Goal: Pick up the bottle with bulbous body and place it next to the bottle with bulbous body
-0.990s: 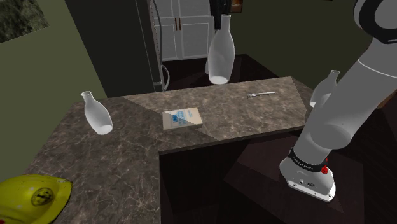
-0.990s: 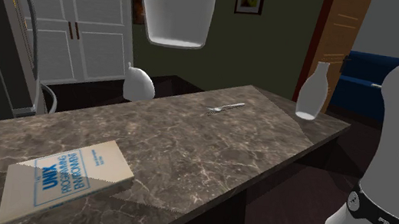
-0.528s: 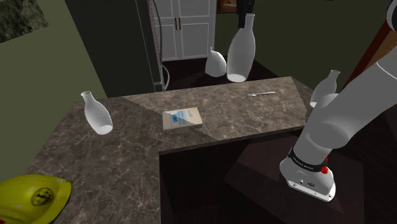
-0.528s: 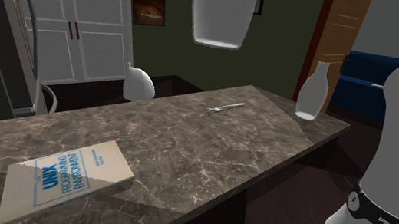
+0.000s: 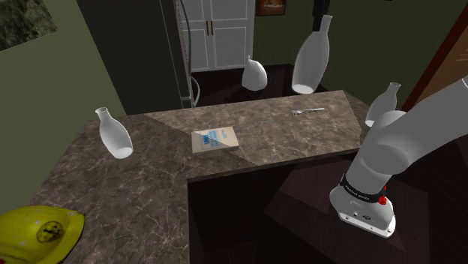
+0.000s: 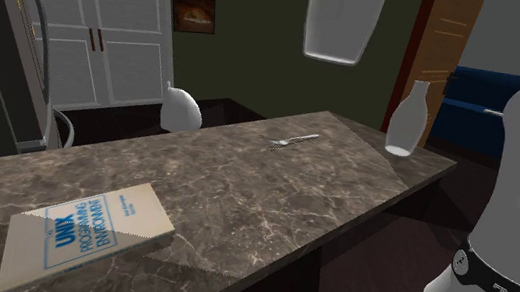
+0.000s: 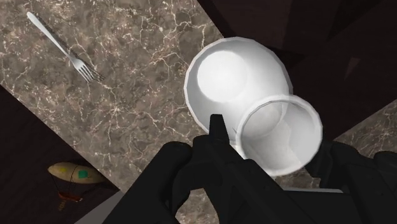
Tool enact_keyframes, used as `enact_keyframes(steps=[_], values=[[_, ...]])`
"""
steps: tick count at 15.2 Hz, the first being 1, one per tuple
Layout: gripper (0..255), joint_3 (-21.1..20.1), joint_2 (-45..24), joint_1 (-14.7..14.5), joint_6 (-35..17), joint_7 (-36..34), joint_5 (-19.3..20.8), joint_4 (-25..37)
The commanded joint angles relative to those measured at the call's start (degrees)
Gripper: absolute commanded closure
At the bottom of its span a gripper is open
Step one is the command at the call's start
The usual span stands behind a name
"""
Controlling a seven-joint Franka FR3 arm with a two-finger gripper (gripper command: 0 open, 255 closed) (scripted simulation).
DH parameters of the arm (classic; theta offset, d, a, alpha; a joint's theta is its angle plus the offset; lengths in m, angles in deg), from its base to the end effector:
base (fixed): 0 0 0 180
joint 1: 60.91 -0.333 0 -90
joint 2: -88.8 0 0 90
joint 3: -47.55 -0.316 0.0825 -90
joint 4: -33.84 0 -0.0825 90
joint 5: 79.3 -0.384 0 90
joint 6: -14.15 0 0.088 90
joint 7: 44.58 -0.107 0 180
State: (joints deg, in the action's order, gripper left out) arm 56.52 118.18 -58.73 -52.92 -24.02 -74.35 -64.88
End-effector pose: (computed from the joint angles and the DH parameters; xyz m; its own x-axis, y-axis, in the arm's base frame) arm 0.3202 -0.1005 0.7477 0.9871 0.1535 -0.0446 0.1531 -0.9881 -0.0120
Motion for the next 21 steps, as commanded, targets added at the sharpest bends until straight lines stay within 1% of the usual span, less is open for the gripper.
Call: enact_keyframes(steps=[1,6,11,16,21], values=[[255,1.48,2.42,0.58,0.76,2.28,1.31,-1.49],[255,6.09,6.32,1.88,2.28,8.70,5.20,-3.12],[255,11.10,8.98,2.89,3.68,15.46,9.58,-3.17],[255,16.55,10.36,3.50,4.78,22.61,14.17,-1.70],[255,22.58,10.42,3.53,5.44,30.18,18.69,1.28]])
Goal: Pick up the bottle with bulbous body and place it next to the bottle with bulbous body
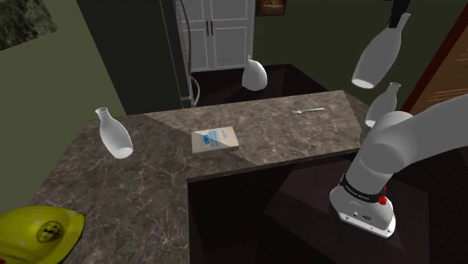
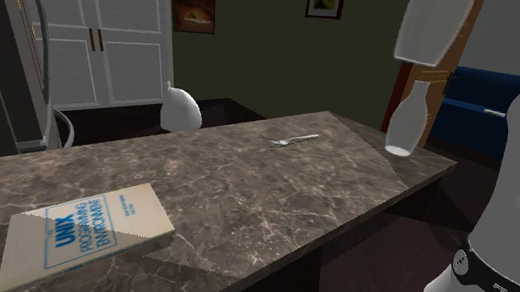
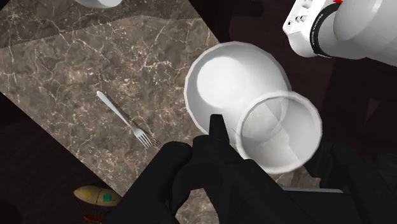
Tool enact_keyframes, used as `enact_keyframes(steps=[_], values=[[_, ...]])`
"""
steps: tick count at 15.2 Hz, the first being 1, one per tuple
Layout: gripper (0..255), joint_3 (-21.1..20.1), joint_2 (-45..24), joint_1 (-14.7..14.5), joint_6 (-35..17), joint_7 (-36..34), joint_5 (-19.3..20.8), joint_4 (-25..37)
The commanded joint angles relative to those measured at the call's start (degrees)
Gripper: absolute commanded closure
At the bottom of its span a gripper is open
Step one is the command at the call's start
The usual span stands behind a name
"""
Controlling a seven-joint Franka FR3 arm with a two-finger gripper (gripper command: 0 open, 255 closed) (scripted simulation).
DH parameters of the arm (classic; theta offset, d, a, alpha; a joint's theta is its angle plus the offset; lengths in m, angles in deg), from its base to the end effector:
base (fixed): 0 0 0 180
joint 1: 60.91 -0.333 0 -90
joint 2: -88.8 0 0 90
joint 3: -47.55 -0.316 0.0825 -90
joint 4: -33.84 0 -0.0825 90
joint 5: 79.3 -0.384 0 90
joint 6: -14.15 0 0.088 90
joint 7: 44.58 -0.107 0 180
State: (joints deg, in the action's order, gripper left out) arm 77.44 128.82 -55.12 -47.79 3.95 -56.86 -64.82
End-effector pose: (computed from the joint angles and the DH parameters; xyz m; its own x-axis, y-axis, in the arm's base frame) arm 0.1350 -0.3006 0.7475 0.9871 0.1537 -0.0442 0.1533 -0.9881 -0.0125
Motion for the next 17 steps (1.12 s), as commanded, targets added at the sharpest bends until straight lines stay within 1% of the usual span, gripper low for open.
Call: enact_keyframes(steps=[1,7,9,10,17], values=[[255,2.96,-0.38,-0.15,0.38,3.77,2.06,2.00],[255,11.77,-2.43,-1.65,0.38,13.54,6.70,8.09],[255,15.27,-3.57,-2.66,0.23,16.96,7.95,10.70],[255,17.78,-4.44,-3.51,0.10,19.25,8.66,12.59],[255,16.50,0.05,-1.36,-4.29,16.76,9.95,3.65]])
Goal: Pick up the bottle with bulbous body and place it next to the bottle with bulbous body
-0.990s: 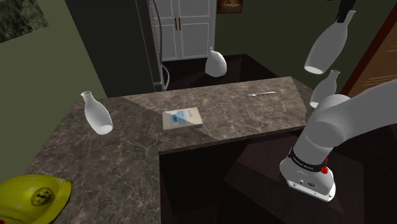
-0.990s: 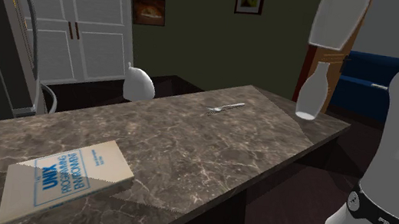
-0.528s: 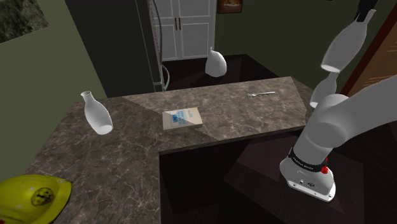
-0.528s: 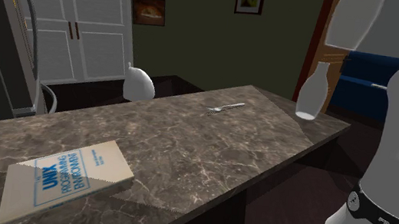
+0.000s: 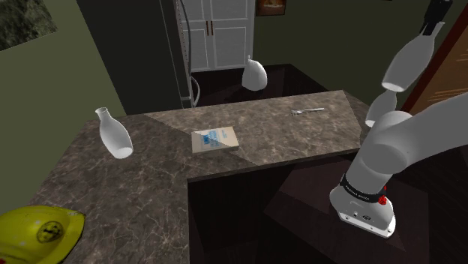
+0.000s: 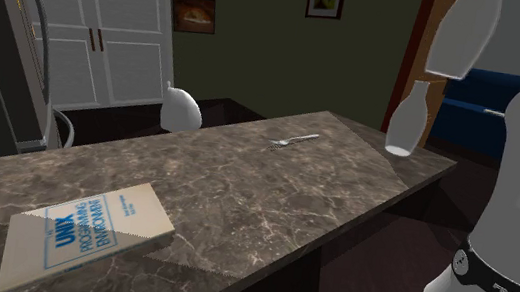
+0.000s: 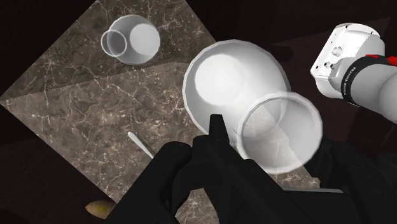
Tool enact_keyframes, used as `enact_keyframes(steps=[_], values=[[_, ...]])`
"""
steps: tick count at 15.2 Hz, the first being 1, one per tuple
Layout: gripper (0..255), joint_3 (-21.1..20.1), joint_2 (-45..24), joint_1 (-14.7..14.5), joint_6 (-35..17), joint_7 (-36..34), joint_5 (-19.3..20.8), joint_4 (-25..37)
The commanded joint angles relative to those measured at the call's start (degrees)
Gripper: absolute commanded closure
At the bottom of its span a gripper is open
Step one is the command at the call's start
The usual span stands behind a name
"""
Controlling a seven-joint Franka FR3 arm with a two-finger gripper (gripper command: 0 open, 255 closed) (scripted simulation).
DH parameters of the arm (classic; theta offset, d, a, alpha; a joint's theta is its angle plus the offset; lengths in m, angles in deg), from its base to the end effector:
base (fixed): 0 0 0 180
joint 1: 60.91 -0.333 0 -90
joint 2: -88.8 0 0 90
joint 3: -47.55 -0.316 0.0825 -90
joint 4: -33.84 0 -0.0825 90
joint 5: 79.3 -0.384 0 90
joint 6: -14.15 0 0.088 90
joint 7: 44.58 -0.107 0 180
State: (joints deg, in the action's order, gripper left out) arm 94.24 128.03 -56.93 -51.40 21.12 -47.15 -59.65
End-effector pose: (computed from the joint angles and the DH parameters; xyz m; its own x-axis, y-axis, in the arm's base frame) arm 0.0323 -0.4157 0.7182 0.9869 0.1548 -0.0452 0.1544 -0.9879 -0.0129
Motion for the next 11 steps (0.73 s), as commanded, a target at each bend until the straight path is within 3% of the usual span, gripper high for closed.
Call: enact_keyframes(steps=[1,11], values=[[255,-0.38,1.40,0.72,-1.29,-0.71,0.42,-2.71],[255,-0.17,6.32,2.98,-7.25,-3.22,2.38,-13.49]])
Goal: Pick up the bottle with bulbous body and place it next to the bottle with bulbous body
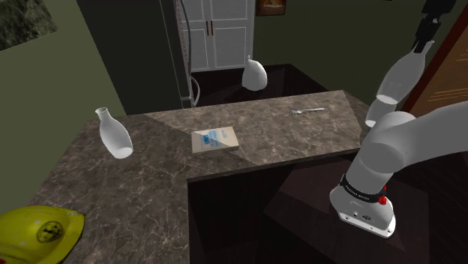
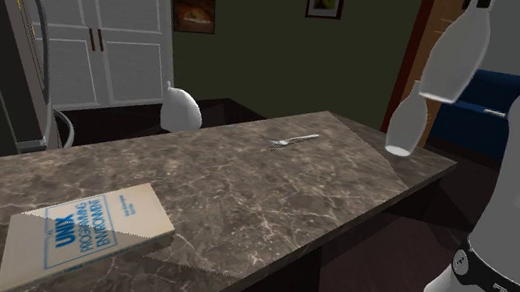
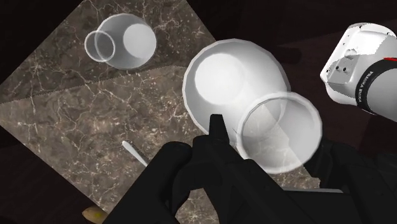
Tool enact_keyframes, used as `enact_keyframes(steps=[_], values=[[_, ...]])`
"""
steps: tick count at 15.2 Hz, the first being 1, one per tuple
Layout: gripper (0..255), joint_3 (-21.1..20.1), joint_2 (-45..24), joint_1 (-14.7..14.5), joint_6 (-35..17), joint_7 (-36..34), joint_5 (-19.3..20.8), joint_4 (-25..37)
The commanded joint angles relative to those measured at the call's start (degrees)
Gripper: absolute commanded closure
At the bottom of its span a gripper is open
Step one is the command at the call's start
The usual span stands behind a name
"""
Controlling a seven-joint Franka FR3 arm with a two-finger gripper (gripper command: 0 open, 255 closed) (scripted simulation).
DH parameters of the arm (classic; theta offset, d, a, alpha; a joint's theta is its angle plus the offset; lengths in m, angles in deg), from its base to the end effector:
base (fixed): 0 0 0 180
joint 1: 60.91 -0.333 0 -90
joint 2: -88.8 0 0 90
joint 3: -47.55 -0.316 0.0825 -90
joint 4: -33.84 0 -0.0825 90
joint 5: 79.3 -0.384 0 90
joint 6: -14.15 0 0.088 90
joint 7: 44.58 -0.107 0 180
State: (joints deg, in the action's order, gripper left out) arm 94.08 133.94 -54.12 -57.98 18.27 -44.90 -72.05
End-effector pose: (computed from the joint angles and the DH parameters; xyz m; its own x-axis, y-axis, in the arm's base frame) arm 0.0304 -0.4153 0.6593 0.9869 0.1548 -0.0452 0.1544 -0.9879 -0.0130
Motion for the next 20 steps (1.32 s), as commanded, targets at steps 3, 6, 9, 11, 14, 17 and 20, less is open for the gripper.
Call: enact_keyframes(steps=[3,6,9,11,14,17,20], values=[[255,0.34,1.66,0.74,-2.41,-1.00,0.78,-4.02],[255,0.81,2.80,1.26,-4.15,-1.58,1.46,-6.82],[255,1.37,3.84,1.76,-5.89,-2.11,2.18,-9.50],[255,1.81,4.48,2.06,-7.04,-2.46,2.69,-11.23],[255,2.54,5.37,2.49,-8.77,-2.94,3.48,-13.73],[255,3.37,6.17,2.89,-10.51,-3.40,4.32,-16.13],[255,4.30,6.88,3.25,-12.26,-3.85,5.20,-18.43]])
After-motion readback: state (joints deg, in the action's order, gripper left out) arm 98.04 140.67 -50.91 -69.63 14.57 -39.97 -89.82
